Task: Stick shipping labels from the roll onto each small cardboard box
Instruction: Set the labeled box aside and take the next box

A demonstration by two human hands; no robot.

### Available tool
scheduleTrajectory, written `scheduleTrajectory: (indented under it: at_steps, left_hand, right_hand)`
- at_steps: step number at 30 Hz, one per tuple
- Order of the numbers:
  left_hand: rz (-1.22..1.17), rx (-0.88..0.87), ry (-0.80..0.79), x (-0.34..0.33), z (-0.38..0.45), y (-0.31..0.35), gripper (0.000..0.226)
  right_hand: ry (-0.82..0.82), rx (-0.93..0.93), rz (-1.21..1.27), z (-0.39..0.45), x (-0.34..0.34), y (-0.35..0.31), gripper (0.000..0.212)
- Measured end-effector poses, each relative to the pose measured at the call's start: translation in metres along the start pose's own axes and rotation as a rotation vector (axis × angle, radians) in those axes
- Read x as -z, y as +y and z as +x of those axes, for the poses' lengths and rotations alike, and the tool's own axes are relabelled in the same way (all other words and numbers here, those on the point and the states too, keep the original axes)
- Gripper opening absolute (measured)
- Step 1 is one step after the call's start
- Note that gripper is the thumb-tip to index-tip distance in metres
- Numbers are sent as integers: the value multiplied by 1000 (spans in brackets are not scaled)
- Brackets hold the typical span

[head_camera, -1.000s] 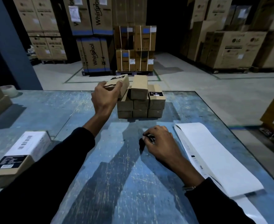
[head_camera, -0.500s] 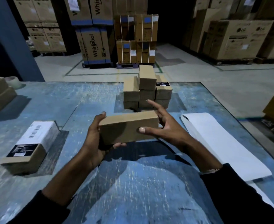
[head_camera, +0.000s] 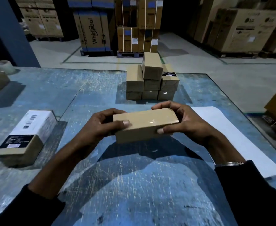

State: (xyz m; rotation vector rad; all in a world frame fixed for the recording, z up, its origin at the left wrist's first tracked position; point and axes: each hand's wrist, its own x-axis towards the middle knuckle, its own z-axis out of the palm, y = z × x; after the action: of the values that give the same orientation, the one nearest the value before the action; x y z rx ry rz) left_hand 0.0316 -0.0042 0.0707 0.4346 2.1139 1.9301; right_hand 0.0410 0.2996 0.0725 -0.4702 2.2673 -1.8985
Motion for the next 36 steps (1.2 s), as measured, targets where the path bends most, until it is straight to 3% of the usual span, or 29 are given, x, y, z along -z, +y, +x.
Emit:
scheduleTrajectory:
  at_steps: [4,7,10,14,17,21,23,26,30,32,34,36]
  left_hand:
    - [230,-246,-54,0,-2,-9,40]
    - [495,-348,-193,3,1,-23,49]
    - [694,-381,-254,6,5,-33,75]
    - [619,-336,-180,3,3,-33,77]
    - [633,-316,-218,4,2,-29,73]
    - [545,-212,-243,0,-1,-25,56]
    - [434,-140,-229,-4,-4,-20,47]
    - [326,-91,-269,-9,-9,-16,35]
    - [338,-222,-275,-8,-10,-13,32]
    - [424,-305,-234,0,-7,-12,54]
    - [512,-329,-341,4,-6,-14,86]
    - [605,-343,-441,-3,-6,-19,103]
  right_hand:
    - [-166,-65,-145,-5,11,-4,59]
    - [-155,-103,-171,-8,14,-6,55]
    - [-161,-183,-271,-6,14,-5,60]
    - [-216,-202,-254,-5,15,-3,51]
    - [-261,-207,-251,-7,14,-6,49]
    - [-340,-236,-260,-9,12,-9,55]
    - [-280,-231,-268,-9,9,-10,66]
    - [-39,-246,-386,-5,-3,-7,73]
    - [226,-264,-402,6,-29,6,72]
    - [223,-245,-252,7,-36,9,57]
    - [202,-231,-104,6,-38,7,45]
    - [189,-221,79,5,-34,4,39]
